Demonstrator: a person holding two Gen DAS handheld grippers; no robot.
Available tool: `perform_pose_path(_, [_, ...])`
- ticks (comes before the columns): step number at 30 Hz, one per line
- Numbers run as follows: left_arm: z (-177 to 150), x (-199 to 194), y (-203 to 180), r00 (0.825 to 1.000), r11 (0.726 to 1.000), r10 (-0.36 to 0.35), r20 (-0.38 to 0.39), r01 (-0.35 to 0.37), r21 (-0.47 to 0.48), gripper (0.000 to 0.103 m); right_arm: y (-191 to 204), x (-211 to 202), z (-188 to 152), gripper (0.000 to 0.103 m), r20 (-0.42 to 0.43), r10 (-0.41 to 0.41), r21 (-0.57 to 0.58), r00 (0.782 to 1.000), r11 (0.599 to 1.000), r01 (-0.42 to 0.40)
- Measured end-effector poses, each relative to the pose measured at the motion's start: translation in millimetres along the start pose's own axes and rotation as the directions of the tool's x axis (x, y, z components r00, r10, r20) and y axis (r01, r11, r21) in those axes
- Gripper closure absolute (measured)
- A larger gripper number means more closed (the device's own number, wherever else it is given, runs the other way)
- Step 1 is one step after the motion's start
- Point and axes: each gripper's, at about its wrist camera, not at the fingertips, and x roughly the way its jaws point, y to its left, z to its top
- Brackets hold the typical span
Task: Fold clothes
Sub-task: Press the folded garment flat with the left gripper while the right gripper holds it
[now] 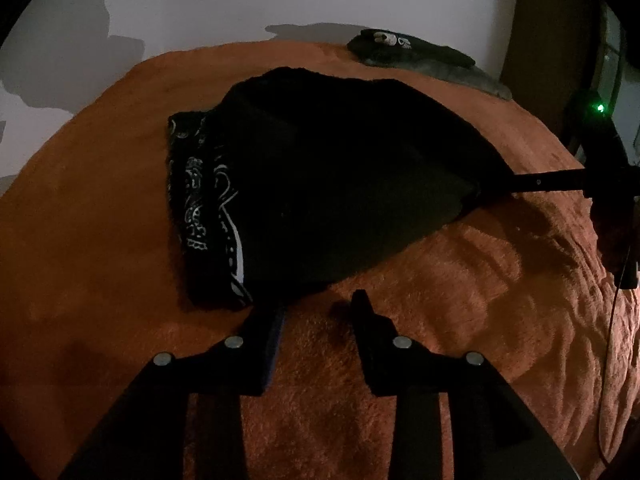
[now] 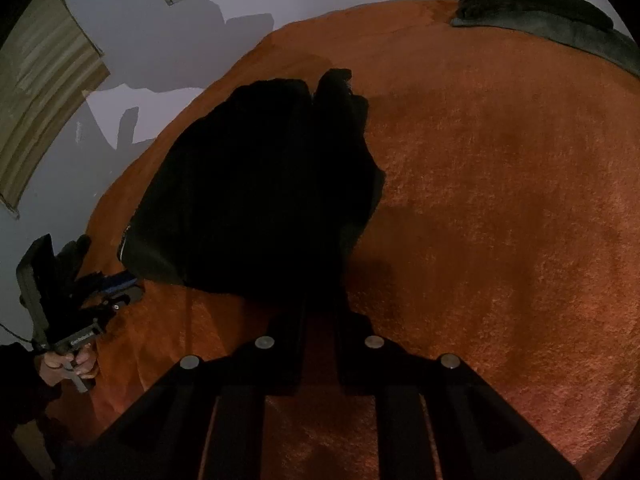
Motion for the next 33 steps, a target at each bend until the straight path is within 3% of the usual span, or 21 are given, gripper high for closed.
perform_pose_path(7, [4,-4,13,0.995,0.995,-0.081,0.058,0.084,-0.051,0.067,-1,-1,-1,0.092,0.001,0.008,0.005,1.0,1.0,-0.008])
perform_pose_path(11, [8,-3,9,0.991,0.994,-0.112,0.073,0.112,0.007,0.068,-1,1,-1,0.092,-0.004,0.008,-0.001,1.0,1.0,-0.008])
perform_pose_path(13, [10,0,6,0.991,0.992,-0.117,0.064,0.114,0.043,0.086,-1,2,-1,0.092,-0.005,0.01,0.004,1.0,1.0,-0.01])
perform_pose_path(14, [10,2,5,0.992,0.993,-0.107,0.06,0.104,0.051,0.097,-1,3,-1,0.092,-0.006,0.01,0.007,1.0,1.0,-0.01])
perform_pose_path(17, [11,1,10,0.992,0.995,-0.103,0.073,0.101,0.021,0.101,-2,3,-1,0.092,-0.005,0.011,0.007,1.0,1.0,-0.011])
perform_pose_path(22, [10,-7,10,0.995,1.0,-0.021,0.095,0.021,0.003,0.102,0,0,-2,0.092,-0.007,0.001,-0.007,1.0,1.0,-0.001])
perform_pose_path(25, [6,-5,1,0.996,0.998,0.055,0.073,-0.058,0.03,0.102,2,-1,-3,0.092,-0.008,-0.019,-0.027,1.0,0.999,0.019])
perform_pose_path(29, [3,7,8,0.996,0.997,0.082,0.026,-0.082,-0.008,0.102,4,-1,-5,0.094,-0.005,-0.054,-0.062,0.999,0.997,0.053])
perform_pose_path(30, [4,6,8,0.995,0.996,0.091,0.037,-0.09,-0.018,0.102,4,-1,-5,0.101,-0.003,-0.058,-0.069,0.998,0.996,0.057])
perform_pose_path(33, [5,-11,5,0.99,0.995,0.101,0.095,-0.099,-0.03,0.102,7,-5,-7,0.102,0.014,-0.053,-0.095,0.998,0.994,0.054])
